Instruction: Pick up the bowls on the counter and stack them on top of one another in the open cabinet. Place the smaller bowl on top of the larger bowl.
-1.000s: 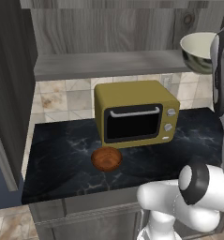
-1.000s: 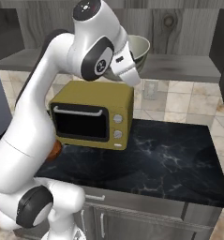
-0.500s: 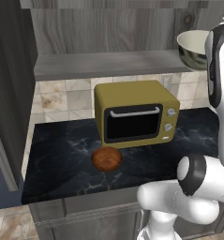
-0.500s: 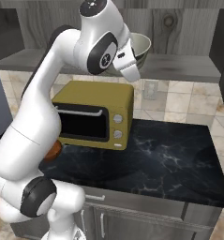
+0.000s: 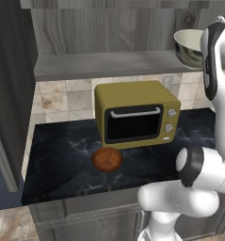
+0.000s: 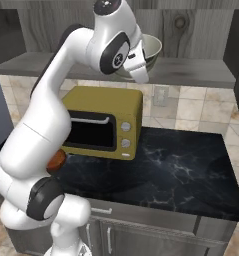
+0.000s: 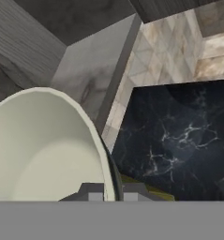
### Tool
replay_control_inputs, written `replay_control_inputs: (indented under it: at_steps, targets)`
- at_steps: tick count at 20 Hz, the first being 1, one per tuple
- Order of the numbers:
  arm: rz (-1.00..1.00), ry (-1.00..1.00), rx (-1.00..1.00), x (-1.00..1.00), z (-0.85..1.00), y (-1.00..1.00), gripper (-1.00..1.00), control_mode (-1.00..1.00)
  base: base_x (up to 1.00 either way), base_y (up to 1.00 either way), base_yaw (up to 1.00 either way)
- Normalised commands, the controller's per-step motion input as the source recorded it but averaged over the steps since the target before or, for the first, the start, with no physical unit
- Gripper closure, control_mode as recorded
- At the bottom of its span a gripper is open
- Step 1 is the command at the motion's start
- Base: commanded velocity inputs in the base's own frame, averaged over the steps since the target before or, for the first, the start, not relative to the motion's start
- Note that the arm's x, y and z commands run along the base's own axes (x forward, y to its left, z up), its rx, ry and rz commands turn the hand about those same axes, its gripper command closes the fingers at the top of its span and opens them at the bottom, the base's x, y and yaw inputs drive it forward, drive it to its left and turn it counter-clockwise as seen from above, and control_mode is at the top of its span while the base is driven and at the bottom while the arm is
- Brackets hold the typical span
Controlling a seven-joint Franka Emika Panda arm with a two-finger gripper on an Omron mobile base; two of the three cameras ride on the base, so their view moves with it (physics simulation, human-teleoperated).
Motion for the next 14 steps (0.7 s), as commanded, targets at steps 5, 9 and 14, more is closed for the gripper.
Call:
replay_control_inputs:
  at_steps: [5, 9, 14]
  targets:
    - [-0.01, 0.00, 0.06, 0.29, -0.03, 0.02, 1.00, -1.00, 0.00, 0.00, 0.00]
    - [-0.01, 0.00, 0.02, 0.28, -0.07, 0.04, 1.00, -1.00, 0.00, 0.00, 0.00]
    - [-0.01, 0.00, 0.01, 0.29, -0.07, 0.03, 1.00, -1.00, 0.00, 0.00, 0.00]
